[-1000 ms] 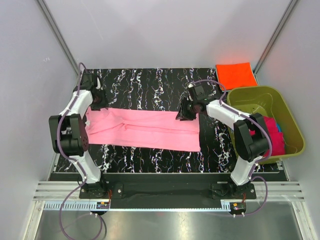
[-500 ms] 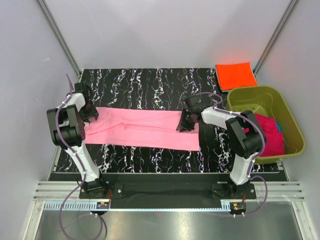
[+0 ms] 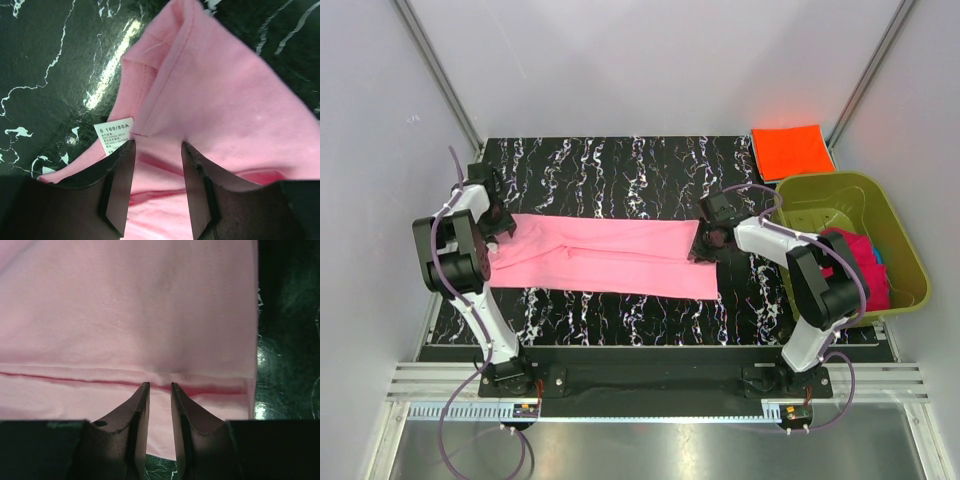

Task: Fold and stack the t-shirts
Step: Fold the tshirt

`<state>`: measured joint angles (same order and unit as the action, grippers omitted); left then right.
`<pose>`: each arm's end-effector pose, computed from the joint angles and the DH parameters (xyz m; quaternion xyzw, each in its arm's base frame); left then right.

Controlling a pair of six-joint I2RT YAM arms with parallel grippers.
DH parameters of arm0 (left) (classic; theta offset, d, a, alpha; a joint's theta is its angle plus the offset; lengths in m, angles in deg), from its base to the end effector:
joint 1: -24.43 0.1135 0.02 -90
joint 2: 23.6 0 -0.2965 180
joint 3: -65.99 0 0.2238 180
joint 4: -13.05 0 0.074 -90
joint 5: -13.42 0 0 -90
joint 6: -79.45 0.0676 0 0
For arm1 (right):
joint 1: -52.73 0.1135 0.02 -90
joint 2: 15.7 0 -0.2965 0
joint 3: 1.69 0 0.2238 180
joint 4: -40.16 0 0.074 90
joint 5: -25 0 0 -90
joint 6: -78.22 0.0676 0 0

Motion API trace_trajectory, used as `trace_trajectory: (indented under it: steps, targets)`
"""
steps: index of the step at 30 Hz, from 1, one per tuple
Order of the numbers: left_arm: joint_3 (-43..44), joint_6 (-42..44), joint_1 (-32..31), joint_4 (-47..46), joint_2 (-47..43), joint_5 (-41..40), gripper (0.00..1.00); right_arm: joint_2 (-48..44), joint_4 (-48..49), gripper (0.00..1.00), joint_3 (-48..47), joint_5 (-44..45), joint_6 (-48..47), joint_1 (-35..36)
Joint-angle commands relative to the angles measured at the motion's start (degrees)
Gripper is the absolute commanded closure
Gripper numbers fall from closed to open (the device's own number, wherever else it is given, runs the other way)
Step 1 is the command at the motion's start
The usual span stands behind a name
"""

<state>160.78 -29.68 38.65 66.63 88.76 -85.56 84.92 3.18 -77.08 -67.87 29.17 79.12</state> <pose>0.3770 0.1064 0.1869 -0.2945 0.9384 0.0702 0.1664 0.3058 0.1555 0.1843 0.1170 0.9634 0.1533 0.1863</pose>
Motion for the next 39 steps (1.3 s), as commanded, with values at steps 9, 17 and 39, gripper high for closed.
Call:
trace_trajectory:
  steps: [9, 17, 39]
  targets:
    - [3.5, 0.3, -1.0, -2.3, -3.8, 8.0, 0.52, -0.5, -3.2, 0.74, -0.9, 7.6, -1.7, -1.3]
    - [3.8, -1.5, -1.0, -4.1, 0.8, 12.3, 0.52, 2.5, -3.8, 0.80, 0.2, 11.9, -2.2, -1.9]
    - [38.8, -25.6, -5.6, -30.6, 29.1, 47.2, 0.50, -14.8, -1.1, 0.61, -6.8, 11.0, -2.5, -1.8]
